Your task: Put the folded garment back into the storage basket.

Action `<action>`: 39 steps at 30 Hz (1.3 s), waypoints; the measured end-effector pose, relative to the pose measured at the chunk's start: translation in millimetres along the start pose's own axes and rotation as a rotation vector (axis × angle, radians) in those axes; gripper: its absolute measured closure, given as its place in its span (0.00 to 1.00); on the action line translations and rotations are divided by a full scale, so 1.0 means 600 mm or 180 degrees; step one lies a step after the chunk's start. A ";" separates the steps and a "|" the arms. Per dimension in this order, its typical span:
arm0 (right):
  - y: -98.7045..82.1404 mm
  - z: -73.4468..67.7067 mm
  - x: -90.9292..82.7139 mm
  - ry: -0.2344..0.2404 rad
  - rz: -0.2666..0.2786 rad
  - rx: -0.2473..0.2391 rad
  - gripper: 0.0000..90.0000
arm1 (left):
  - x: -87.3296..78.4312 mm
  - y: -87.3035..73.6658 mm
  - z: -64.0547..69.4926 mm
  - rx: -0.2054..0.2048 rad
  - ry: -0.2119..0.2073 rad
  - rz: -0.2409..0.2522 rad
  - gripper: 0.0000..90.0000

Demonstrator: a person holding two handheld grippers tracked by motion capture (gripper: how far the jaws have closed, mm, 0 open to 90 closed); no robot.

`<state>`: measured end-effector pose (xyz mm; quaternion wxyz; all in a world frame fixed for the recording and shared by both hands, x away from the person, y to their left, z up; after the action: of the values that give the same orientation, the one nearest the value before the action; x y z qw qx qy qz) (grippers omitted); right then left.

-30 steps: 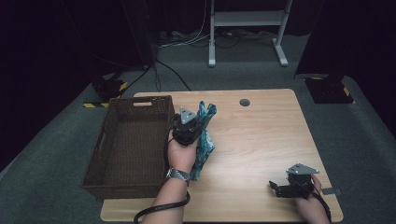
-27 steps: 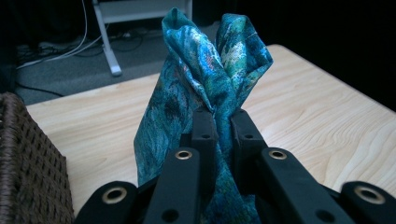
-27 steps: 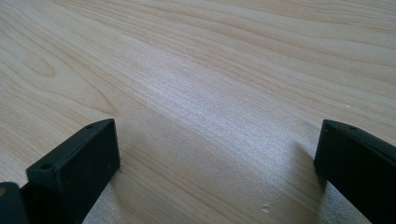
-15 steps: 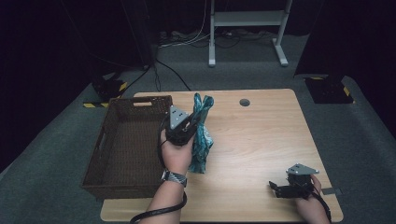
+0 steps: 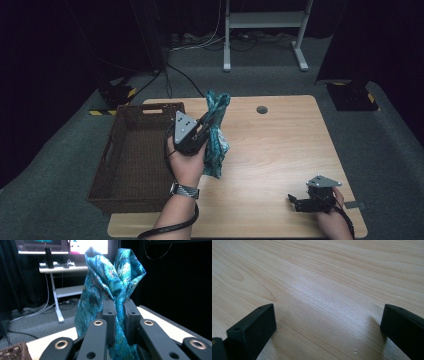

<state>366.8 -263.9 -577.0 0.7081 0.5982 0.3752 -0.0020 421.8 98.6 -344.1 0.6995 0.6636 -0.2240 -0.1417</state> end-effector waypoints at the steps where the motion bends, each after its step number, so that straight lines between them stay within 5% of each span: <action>1: 0.000 0.000 0.000 -0.0002 0.0007 -0.0009 0.00 | -0.001 0.006 0.000 0.0004 -0.0005 0.0025 0.91; 14: 0.000 0.000 0.000 0.0003 0.0004 -0.0014 0.00 | -0.023 0.089 0.007 0.0152 -0.0060 0.0351 0.92; 27: 0.000 0.000 0.000 0.0003 0.0005 -0.0011 0.00 | -0.047 0.158 -0.011 0.0245 -0.0057 0.0528 0.92; 39: 0.000 0.000 0.000 -0.0037 -0.0002 0.0017 0.00 | -0.080 0.175 -0.044 0.0255 0.0017 0.0547 0.92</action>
<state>366.7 -263.8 -577.1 0.7087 0.5999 0.3713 -0.0066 383.3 153.4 -246.6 0.6826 0.6698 -0.2837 -0.0702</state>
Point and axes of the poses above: each handheld gripper's, and its own axes: x roughly forward along the jaws, y roughly out of its top, z roughly to its right, the point moved 5 cm from there along x, roughly forward along the jaws, and after that the axes turned 13 degrees about z, right-handed, at the moved point
